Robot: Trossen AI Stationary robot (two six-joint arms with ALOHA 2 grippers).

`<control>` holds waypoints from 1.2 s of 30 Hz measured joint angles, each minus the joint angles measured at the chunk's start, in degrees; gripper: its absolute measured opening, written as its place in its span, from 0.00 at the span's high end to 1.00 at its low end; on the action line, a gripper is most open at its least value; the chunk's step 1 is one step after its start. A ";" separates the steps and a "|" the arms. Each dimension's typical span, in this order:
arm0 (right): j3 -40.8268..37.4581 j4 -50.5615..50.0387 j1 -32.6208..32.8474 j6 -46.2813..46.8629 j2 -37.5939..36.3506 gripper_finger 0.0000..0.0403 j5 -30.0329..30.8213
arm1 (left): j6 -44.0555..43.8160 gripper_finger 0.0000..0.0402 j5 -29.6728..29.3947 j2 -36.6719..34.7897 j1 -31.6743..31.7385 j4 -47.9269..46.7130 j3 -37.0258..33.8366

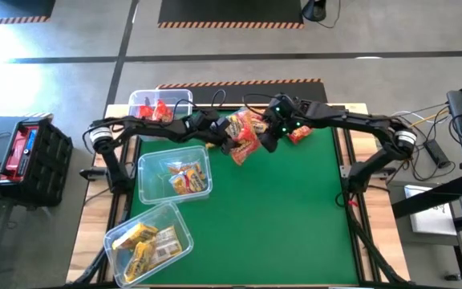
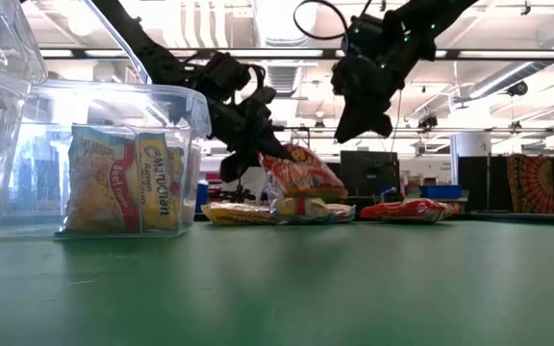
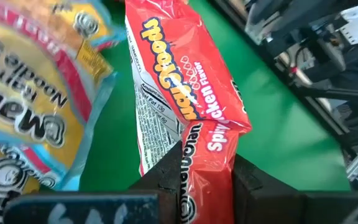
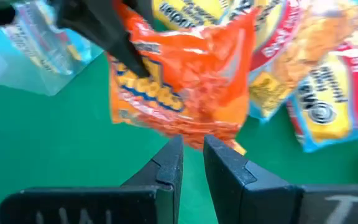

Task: Sort Maruchan noodles
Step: Put the bottom orange noodle pack into the top transparent bin

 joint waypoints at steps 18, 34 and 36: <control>-0.07 -7.34 -0.10 1.63 -7.74 0.87 8.92 | 3.17 0.89 -1.96 -18.00 7.37 -12.25 0.02; -5.78 -6.39 -0.10 4.51 -6.78 0.87 9.06 | 7.15 0.89 -19.19 -38.71 21.82 -36.97 0.02; -6.43 -5.44 -0.10 4.69 -6.78 0.87 9.11 | 7.15 0.89 -24.93 -39.92 22.19 -41.88 0.02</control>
